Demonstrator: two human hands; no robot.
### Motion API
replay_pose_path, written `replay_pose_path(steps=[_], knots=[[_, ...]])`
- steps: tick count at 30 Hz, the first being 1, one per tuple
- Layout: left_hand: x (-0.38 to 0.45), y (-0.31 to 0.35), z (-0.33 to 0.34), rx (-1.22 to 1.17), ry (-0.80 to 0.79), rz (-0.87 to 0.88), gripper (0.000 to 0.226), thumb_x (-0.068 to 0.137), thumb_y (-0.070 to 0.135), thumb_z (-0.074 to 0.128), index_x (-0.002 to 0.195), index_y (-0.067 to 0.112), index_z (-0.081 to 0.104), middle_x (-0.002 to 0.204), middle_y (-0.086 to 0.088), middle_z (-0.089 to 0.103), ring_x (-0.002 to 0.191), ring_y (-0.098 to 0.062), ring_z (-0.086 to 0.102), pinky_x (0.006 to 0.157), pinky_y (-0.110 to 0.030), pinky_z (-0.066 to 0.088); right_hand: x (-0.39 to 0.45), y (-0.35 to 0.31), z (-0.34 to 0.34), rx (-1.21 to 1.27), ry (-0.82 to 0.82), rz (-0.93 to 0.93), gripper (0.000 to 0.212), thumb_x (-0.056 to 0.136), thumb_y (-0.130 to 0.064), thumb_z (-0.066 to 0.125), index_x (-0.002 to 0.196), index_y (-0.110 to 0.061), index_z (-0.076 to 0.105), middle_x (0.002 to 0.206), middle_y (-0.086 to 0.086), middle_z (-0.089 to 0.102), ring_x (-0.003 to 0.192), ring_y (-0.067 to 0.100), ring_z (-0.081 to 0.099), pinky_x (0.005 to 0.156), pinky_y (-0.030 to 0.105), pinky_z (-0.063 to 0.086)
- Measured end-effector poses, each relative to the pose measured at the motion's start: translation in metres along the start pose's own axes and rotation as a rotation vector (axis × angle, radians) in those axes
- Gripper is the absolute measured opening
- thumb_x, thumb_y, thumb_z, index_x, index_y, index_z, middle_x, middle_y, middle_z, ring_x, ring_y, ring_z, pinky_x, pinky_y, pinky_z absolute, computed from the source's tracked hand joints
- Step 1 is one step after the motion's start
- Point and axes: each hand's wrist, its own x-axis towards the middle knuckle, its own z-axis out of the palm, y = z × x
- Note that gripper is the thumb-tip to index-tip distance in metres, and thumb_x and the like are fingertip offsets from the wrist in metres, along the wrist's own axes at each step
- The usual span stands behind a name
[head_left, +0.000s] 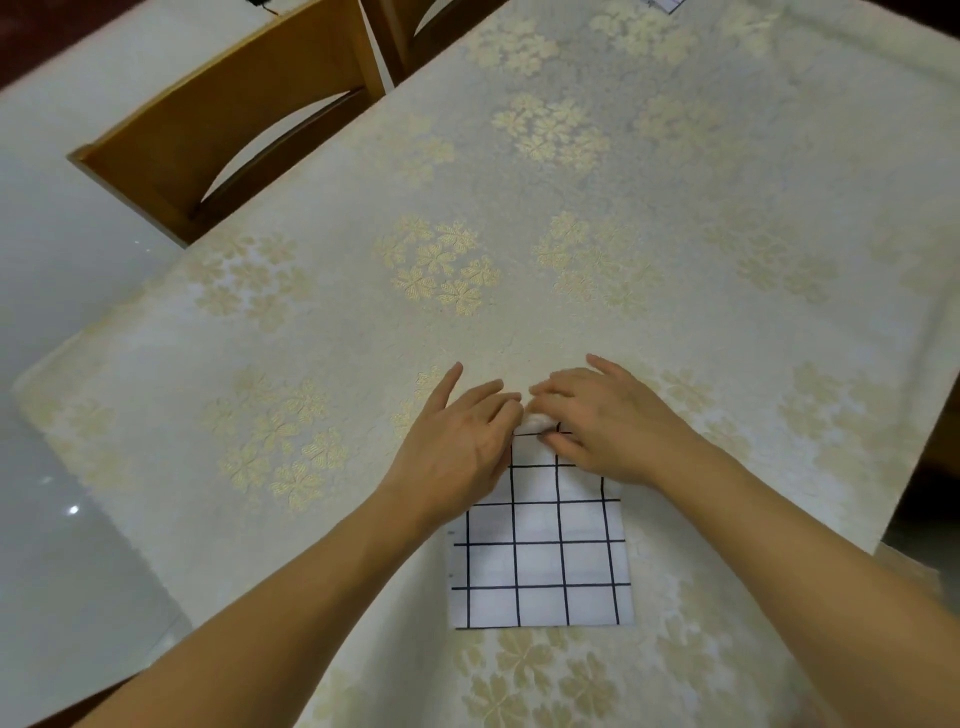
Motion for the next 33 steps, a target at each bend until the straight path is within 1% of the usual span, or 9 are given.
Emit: replay_pose_path(steps=[2,5,9,12,17,23,26,30,33], knots=[[-0.006,0.008,-0.009,-0.007,0.022,-0.027,0.022,0.091,0.017,0.062,0.112,0.010,0.061,0.119,-0.008,0.070,0.120,-0.028,0.062,0.112,-0.057,0.037,-0.005,-0.007,-0.004,-0.032,0.036,-0.040,0.027,0.097,-0.035,0.054,0.119,-0.028,0.067,0.125,-0.007,0.067,0.123,0.017,0.057,0.118,0.044,0.027],[-0.019,0.024,-0.024,-0.034,0.050,-0.055,0.016,0.089,0.014,0.062,0.104,0.013,0.058,0.115,-0.006,0.070,0.115,-0.028,0.063,0.110,-0.055,0.040,-0.025,-0.018,-0.006,-0.071,0.120,-0.057,0.020,0.086,-0.026,0.070,0.106,-0.026,0.073,0.107,-0.004,0.074,0.104,0.020,0.067,0.106,0.045,0.043],[-0.045,0.049,-0.039,-0.053,0.068,-0.048,0.016,0.086,0.012,0.062,0.101,0.013,0.060,0.115,-0.003,0.070,0.111,-0.025,0.064,0.107,-0.051,0.044,-0.058,-0.042,0.000,-0.081,0.257,-0.069,0.027,0.077,-0.016,0.080,0.104,-0.018,0.074,0.103,0.001,0.075,0.094,0.026,0.069,0.089,0.044,0.057],[-0.064,0.066,-0.042,-0.067,0.074,-0.037,0.017,0.085,0.012,0.061,0.102,0.013,0.062,0.112,-0.003,0.070,0.107,-0.024,0.065,0.104,-0.047,0.047,-0.083,-0.060,0.013,-0.095,0.362,-0.060,0.031,0.078,-0.009,0.078,0.108,-0.015,0.073,0.105,0.004,0.074,0.094,0.029,0.069,0.076,0.042,0.059],[-0.093,0.086,-0.032,-0.107,0.039,-0.031,0.022,0.082,0.012,0.062,0.103,0.013,0.064,0.108,-0.002,0.070,0.101,-0.024,0.064,0.097,-0.038,0.051,-0.125,-0.084,0.047,-0.134,0.425,-0.040,0.037,0.082,-0.002,0.071,0.116,-0.015,0.069,0.116,0.005,0.071,0.102,0.031,0.067,0.084,0.041,0.057],[-0.119,0.102,-0.007,-0.147,-0.080,-0.069,0.034,0.072,0.014,0.076,0.104,0.013,0.065,0.110,-0.002,0.069,0.102,-0.023,0.063,0.087,-0.034,0.053,-0.158,-0.100,0.091,-0.093,0.338,0.015,0.047,0.075,-0.003,0.076,0.120,-0.013,0.069,0.129,0.009,0.066,0.120,0.033,0.061,0.095,0.043,0.052],[-0.131,0.108,0.006,-0.167,-0.113,-0.074,0.028,0.076,0.015,0.070,0.103,0.013,0.063,0.116,-0.004,0.065,0.107,-0.025,0.060,0.091,-0.034,0.049,-0.168,-0.102,0.109,-0.037,0.300,0.051,0.046,0.076,-0.007,0.076,0.121,-0.013,0.068,0.134,0.011,0.063,0.126,0.033,0.057,0.100,0.046,0.051],[-0.143,0.112,0.013,-0.157,-0.103,-0.066,0.017,0.082,0.019,0.060,0.098,0.013,0.062,0.120,-0.005,0.063,0.109,-0.025,0.057,0.098,-0.036,0.044,-0.176,-0.101,0.118,0.013,0.312,0.053,0.040,0.081,-0.011,0.073,0.121,-0.012,0.068,0.131,0.011,0.064,0.126,0.031,0.058,0.097,0.044,0.053],[-0.146,0.113,0.013,-0.168,-0.105,-0.100,0.018,0.086,0.027,0.055,0.097,0.014,0.060,0.121,-0.004,0.061,0.110,-0.024,0.056,0.101,-0.037,0.043,-0.176,-0.099,0.119,0.032,0.335,0.057,0.034,0.084,-0.012,0.069,0.119,-0.012,0.069,0.128,0.009,0.066,0.124,0.030,0.059,0.095,0.044,0.054]])
